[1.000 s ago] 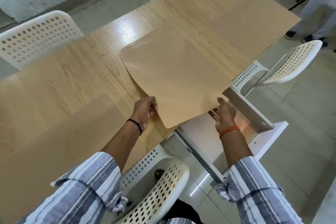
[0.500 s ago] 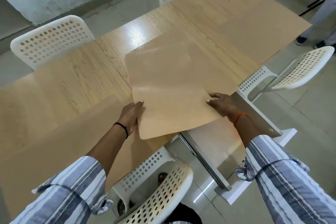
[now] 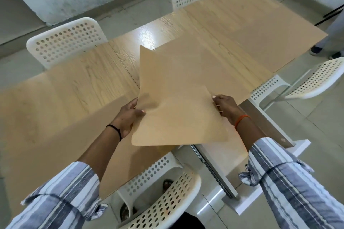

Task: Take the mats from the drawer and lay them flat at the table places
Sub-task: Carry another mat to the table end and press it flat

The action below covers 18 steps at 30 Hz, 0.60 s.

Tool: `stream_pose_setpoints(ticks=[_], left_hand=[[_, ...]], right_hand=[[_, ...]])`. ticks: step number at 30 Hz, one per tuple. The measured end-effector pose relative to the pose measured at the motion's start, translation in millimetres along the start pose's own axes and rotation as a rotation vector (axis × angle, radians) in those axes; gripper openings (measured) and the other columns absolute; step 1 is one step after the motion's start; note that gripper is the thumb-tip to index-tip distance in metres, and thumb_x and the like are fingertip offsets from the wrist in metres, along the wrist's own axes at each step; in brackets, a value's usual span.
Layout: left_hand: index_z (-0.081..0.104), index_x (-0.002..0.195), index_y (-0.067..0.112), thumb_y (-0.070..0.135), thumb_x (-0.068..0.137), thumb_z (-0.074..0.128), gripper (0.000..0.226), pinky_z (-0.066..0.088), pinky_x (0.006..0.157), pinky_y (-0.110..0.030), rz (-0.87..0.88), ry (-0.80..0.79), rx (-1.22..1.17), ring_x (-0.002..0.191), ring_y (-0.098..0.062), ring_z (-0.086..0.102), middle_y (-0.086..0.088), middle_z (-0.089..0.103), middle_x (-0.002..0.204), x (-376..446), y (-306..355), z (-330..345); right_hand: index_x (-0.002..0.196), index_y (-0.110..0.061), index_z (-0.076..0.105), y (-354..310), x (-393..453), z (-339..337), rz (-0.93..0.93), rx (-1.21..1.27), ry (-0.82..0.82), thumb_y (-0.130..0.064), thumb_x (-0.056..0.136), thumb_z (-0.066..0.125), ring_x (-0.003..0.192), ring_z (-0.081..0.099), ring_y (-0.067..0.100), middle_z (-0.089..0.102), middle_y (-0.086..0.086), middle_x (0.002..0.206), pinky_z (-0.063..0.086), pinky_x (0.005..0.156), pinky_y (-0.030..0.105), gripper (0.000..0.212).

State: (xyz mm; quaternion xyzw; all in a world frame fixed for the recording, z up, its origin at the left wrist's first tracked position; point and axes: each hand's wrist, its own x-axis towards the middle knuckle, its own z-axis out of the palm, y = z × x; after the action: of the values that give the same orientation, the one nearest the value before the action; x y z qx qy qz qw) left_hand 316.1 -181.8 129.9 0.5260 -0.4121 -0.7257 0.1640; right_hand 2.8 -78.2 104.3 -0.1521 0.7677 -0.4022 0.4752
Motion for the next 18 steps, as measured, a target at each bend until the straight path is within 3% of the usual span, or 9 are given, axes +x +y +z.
stream_pose_setpoints(ticks=[3, 7, 10, 11, 13, 15, 16, 18], left_hand=[[0.058, 0.132, 0.025, -0.01, 0.091, 0.047, 0.055, 0.055, 0.087, -0.035, -0.021, -0.079, 0.015, 0.105, -0.025, 0.065, -0.006, 0.068, 0.123, -13.2, -1.6, -21.5], [0.059, 0.13, 0.02, -0.009, 0.09, 0.046, 0.05, 0.044, 0.103, -0.044, -0.034, -0.06, 0.007, 0.116, -0.028, 0.062, -0.008, 0.067, 0.125, -30.0, -5.4, -50.4], [0.06, 0.127, 0.018, 0.004, 0.095, 0.053, 0.036, 0.049, 0.094, -0.035, 0.007, 0.008, -0.002, 0.107, -0.02, 0.065, -0.007, 0.067, 0.125, -47.3, -6.0, -66.0], [0.06, 0.128, 0.018, 0.009, 0.095, 0.056, 0.034, 0.047, 0.098, -0.036, 0.027, 0.035, -0.023, 0.107, -0.019, 0.064, -0.006, 0.066, 0.127, -53.5, -6.1, -72.4], [0.052, 0.137, 0.019, 0.023, 0.09, 0.067, 0.05, 0.033, 0.113, -0.041, 0.064, 0.102, -0.04, 0.121, -0.017, 0.056, -0.002, 0.061, 0.134, -63.4, -8.1, -90.3], [0.045, 0.143, 0.021, 0.037, 0.075, 0.08, 0.077, 0.027, 0.117, -0.044, 0.095, 0.157, -0.07, 0.129, -0.018, 0.05, 0.002, 0.058, 0.137, -70.5, -12.7, -111.4], [0.05, 0.139, 0.021, 0.036, 0.073, 0.081, 0.074, 0.031, 0.115, -0.043, 0.11, 0.172, -0.091, 0.126, -0.018, 0.054, 0.002, 0.062, 0.132, -78.8, -13.5, -120.5], [0.061, 0.122, 0.021, 0.022, 0.084, 0.072, 0.039, 0.044, 0.103, -0.034, 0.147, 0.201, -0.113, 0.107, -0.016, 0.065, -0.002, 0.069, 0.12, -97.9, -14.0, -138.8]], right_hand=[[0.115, -0.004, 0.063, -3.8, -2.5, 9.6, 0.01, 0.03, -0.021, -0.007, 0.095, 0.058, 0.068, 0.057, 0.018, 0.062, 0.007, 0.088, 0.047, 0.06, 0.028, 0.021], [0.096, -0.009, 0.063, -9.9, -15.9, 26.0, -0.057, 0.026, -0.096, 0.002, 0.09, 0.063, 0.079, 0.063, 0.023, 0.066, 0.009, 0.09, 0.057, 0.072, 0.036, 0.012], [0.089, -0.012, 0.06, -18.7, -34.4, 41.0, -0.155, 0.013, -0.137, 0.004, 0.09, 0.061, 0.073, 0.063, 0.018, 0.065, 0.004, 0.082, 0.059, 0.059, 0.027, 0.016], [0.088, -0.013, 0.059, -21.6, -40.7, 46.8, -0.183, 0.015, -0.15, 0.004, 0.09, 0.061, 0.072, 0.062, 0.017, 0.065, 0.004, 0.081, 0.057, 0.056, 0.025, 0.018], [0.087, -0.014, 0.061, -27.3, -54.3, 59.5, -0.231, 0.008, -0.176, 0.004, 0.09, 0.061, 0.072, 0.063, 0.016, 0.066, 0.004, 0.082, 0.056, 0.057, 0.026, 0.018], [0.086, -0.015, 0.061, -33.6, -69.2, 72.9, -0.266, 0.004, -0.191, 0.003, 0.09, 0.062, 0.072, 0.064, 0.016, 0.066, 0.003, 0.082, 0.056, 0.06, 0.028, 0.019], [0.086, -0.015, 0.062, -36.1, -78.3, 82.0, -0.282, 0.002, -0.196, 0.003, 0.09, 0.062, 0.072, 0.064, 0.016, 0.066, 0.004, 0.082, 0.056, 0.06, 0.028, 0.019], [0.086, -0.015, 0.062, -39.0, -98.3, 102.7, -0.31, 0.003, -0.205, 0.003, 0.09, 0.062, 0.07, 0.064, 0.014, 0.065, 0.003, 0.08, 0.056, 0.059, 0.027, 0.018]])
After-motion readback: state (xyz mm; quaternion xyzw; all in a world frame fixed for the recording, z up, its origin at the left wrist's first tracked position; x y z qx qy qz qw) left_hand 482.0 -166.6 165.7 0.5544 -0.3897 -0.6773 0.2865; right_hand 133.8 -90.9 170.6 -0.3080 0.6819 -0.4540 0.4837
